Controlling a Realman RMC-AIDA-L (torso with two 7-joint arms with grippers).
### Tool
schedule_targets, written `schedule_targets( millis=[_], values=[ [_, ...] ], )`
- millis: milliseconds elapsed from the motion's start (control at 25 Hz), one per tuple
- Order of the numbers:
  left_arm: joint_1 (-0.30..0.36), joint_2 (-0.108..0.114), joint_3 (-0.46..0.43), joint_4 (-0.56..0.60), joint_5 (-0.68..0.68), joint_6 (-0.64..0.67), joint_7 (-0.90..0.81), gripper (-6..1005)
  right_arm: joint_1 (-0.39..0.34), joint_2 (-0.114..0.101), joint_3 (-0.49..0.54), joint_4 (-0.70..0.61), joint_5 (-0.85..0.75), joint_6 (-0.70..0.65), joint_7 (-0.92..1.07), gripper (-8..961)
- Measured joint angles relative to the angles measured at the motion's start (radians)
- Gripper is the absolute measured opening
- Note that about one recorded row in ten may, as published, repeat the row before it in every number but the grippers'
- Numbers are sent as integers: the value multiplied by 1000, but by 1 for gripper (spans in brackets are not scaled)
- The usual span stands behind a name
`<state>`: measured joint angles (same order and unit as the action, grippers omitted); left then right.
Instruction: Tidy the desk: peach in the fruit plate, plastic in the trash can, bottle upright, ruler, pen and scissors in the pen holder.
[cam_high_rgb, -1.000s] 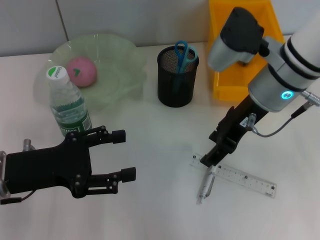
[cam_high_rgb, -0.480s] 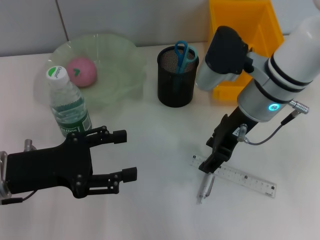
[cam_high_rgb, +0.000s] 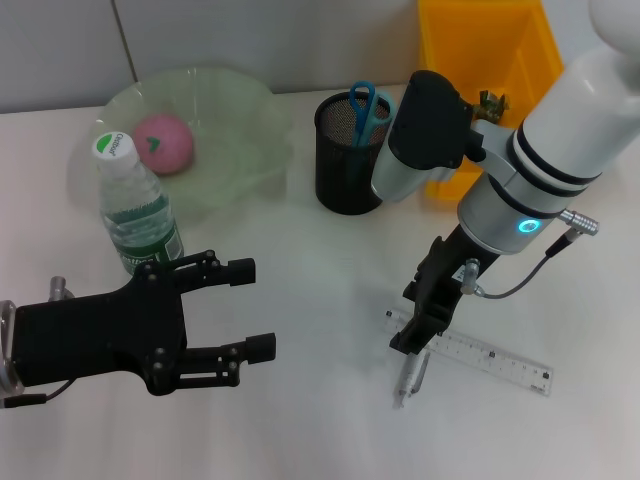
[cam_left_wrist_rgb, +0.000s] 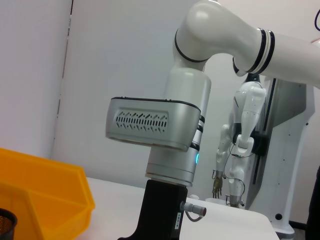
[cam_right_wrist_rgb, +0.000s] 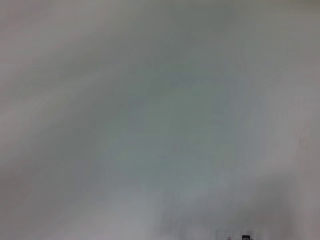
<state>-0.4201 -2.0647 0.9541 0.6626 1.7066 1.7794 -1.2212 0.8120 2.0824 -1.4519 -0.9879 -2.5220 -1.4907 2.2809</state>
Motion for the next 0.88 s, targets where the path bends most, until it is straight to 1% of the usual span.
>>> schedule_targets(
  millis=[680, 880],
  values=[
    [2, 0, 4, 0, 2, 2, 2, 829, 4, 2, -47, 2, 24, 21, 0, 619],
    [3, 0, 5, 0, 1, 2, 2, 830, 10, 2, -52, 25, 25, 39, 7, 609]
  ],
)
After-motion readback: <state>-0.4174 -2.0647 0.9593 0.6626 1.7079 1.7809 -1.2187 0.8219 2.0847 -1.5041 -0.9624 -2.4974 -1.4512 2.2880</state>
